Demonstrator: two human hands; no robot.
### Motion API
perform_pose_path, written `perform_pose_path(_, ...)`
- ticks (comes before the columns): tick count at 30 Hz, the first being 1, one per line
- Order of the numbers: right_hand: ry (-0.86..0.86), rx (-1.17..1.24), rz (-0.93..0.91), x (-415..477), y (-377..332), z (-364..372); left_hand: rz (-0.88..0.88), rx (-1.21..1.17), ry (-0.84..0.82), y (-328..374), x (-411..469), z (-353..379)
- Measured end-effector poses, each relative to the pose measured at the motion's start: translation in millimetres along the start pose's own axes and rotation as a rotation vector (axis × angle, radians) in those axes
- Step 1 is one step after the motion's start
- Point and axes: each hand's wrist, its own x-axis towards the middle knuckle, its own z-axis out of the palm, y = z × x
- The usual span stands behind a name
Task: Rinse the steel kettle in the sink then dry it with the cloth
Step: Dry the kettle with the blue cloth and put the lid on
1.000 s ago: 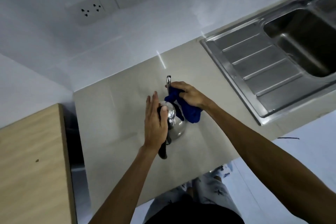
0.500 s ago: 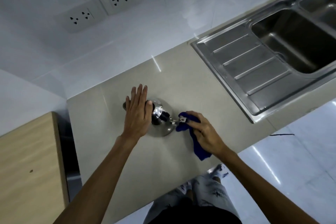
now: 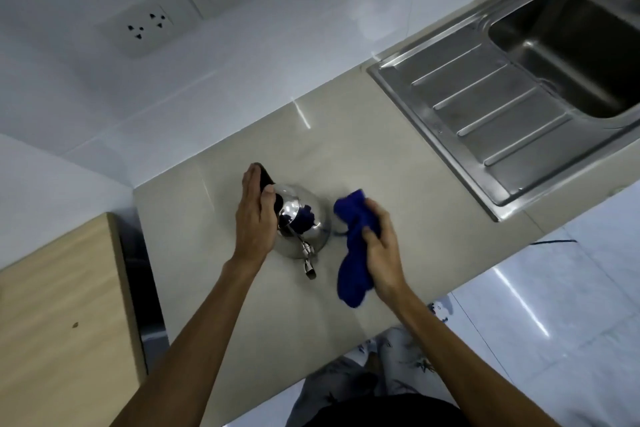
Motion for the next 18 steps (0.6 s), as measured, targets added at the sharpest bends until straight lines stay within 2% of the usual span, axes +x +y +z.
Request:
perform_pose_path(1,0.065,0.124,0.108,13.9,-6.6,6.9,0.005,-0.014,-0.005,0.1,-0.3,0.9)
perform_pose_path(3,0.071,0.158,0.17,44.4,-12.5,27.5,0.023,-0.054,-0.026,-0.3,1.6,3.1)
perform_pose_path(8,-0.211,-0.011,0.2,86.4,-7.8,80.8,0.136,-0.056,-0.024,-8.7,14.3,5.4)
perform_pose_path(11,-0.291,-0.04,0.337,106.1,-12.8,79.8,0.169,-0.059,0.008,-14.0,17.8,7.1)
perform_pose_path(13,-0.306,-0.003,0.361,106.0,-21.4,82.1,0.175,-0.044,0.027,-15.2,18.2,9.2)
perform_pose_path(15,-0.267,-0.007,0.215,78.1,-28.4,92.6,0.166,-0.018,0.029,-16.4,17.4,10.3)
perform_pose_path(18,-0.223,-0.27,-0.256,14.1,-34.2,104.0,0.179,-0.019,0.004,-16.7,17.9,10.1)
